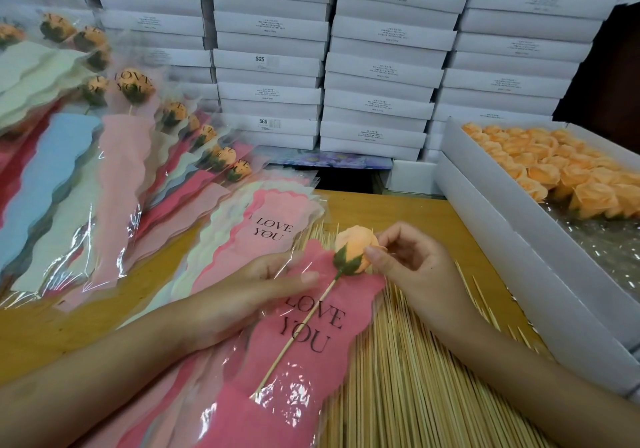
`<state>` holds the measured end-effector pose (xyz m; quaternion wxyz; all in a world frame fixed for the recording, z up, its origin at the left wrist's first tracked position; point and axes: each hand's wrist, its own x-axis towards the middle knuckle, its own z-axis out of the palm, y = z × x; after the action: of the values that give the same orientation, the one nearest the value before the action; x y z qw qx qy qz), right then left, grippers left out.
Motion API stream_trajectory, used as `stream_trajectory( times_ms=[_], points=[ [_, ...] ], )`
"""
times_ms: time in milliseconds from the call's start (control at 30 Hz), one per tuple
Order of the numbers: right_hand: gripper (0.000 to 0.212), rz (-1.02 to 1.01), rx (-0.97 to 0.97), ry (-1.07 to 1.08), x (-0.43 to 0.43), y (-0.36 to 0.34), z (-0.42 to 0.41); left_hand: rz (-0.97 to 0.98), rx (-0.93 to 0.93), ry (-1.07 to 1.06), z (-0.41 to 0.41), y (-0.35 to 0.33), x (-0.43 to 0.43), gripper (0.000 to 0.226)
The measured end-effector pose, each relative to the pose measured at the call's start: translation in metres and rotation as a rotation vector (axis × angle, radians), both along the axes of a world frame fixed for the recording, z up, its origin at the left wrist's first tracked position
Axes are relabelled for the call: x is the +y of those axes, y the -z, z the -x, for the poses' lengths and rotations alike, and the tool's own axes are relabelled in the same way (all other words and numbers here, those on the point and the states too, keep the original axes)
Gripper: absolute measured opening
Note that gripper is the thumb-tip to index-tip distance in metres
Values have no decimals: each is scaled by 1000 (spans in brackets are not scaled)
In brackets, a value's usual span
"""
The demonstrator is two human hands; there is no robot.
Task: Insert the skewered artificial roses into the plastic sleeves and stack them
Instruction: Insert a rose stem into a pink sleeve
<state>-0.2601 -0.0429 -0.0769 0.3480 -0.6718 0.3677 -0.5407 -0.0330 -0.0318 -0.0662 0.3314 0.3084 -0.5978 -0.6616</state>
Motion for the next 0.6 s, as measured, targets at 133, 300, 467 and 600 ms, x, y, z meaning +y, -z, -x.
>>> stream_trajectory(
  times_ms=[133,300,467,600],
  points=[
    [23,-32,-31,-7,0,0,1,-146,61,-78,1,2,-2,34],
    [20,-40,14,-28,1,-2,0,-175,69,-183,3,1,-1,25],
    [22,-44,37,-37,3,-4,0,-182,57,-177,1,-1,0,23],
    [26,-81,1,-33,3,-4,-2,-176,46,-267,4,-1,0,20]
  ],
)
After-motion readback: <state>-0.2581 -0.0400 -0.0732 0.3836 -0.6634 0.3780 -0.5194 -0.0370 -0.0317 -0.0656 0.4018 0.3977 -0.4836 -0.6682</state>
